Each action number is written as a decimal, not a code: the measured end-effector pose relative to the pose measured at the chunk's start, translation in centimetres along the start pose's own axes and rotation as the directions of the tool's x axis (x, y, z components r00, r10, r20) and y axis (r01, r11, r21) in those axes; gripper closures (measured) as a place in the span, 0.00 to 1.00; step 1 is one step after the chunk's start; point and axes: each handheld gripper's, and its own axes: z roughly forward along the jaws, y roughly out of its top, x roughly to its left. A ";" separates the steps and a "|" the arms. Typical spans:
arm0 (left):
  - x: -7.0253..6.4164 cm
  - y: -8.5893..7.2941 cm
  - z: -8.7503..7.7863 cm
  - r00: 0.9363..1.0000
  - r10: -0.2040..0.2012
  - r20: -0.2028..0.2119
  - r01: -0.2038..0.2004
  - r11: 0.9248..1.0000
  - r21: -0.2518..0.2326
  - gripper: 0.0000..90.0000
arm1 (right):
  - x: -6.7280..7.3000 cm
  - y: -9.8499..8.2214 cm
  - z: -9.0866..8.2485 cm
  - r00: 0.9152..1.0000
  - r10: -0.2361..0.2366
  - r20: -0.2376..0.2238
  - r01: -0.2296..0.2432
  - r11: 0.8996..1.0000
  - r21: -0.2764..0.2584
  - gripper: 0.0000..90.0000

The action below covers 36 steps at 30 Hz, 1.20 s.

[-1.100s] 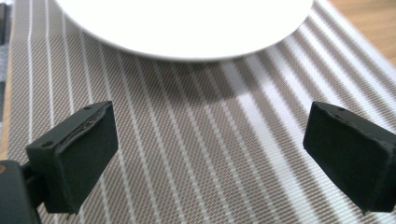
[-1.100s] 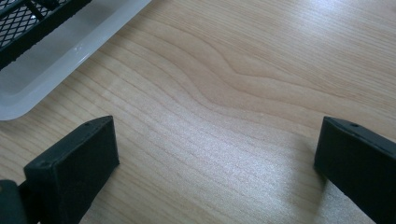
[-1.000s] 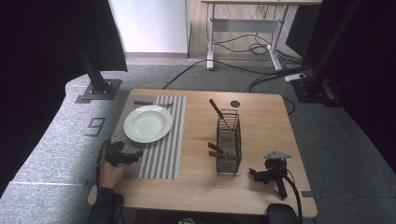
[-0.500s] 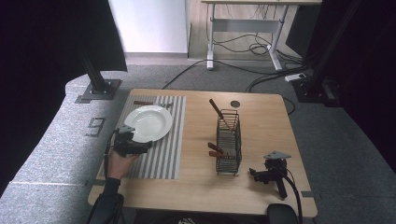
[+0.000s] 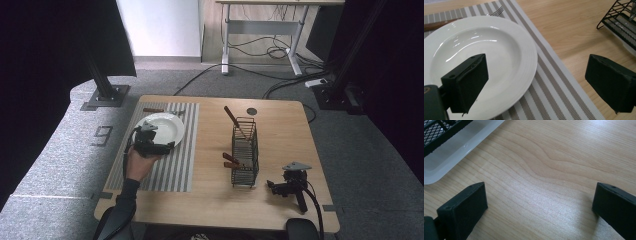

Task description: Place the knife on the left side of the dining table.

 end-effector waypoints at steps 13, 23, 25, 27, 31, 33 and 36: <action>-2.3 3.9 1.9 0.998 0.012 0.062 -0.012 1.000 -0.008 0.07 | 0.0 0.0 0.0 1.000 0.000 0.001 0.000 1.000 0.001 0.00; -4.7 7.6 3.2 0.992 0.022 0.124 -0.017 0.999 -0.038 0.10 | 0.0 0.0 0.0 1.000 0.000 0.000 0.000 1.000 0.001 0.00; -5.3 8.4 3.5 0.990 0.020 0.138 -0.014 0.999 -0.045 0.12 | 0.0 0.0 0.0 1.000 -0.001 0.000 0.001 1.000 0.001 0.00; -5.9 9.1 3.8 0.988 0.020 0.156 -0.012 0.999 -0.051 0.13 | 0.0 0.0 0.0 1.000 0.000 0.001 0.000 1.000 0.001 0.00; -6.9 10.2 4.6 0.985 0.005 0.174 0.003 0.999 -0.046 0.16 | 0.0 0.0 0.0 1.000 0.000 0.001 0.000 1.000 0.001 0.00; -7.2 10.6 5.1 0.981 -0.023 0.195 0.031 0.999 -0.039 0.16 | 0.0 0.0 0.0 1.000 0.000 0.000 0.000 1.000 0.001 0.00; -7.6 11.2 5.8 0.976 -0.053 0.213 0.060 0.998 -0.027 0.18 | 0.0 0.0 0.0 1.000 0.000 0.000 0.000 1.000 0.001 0.00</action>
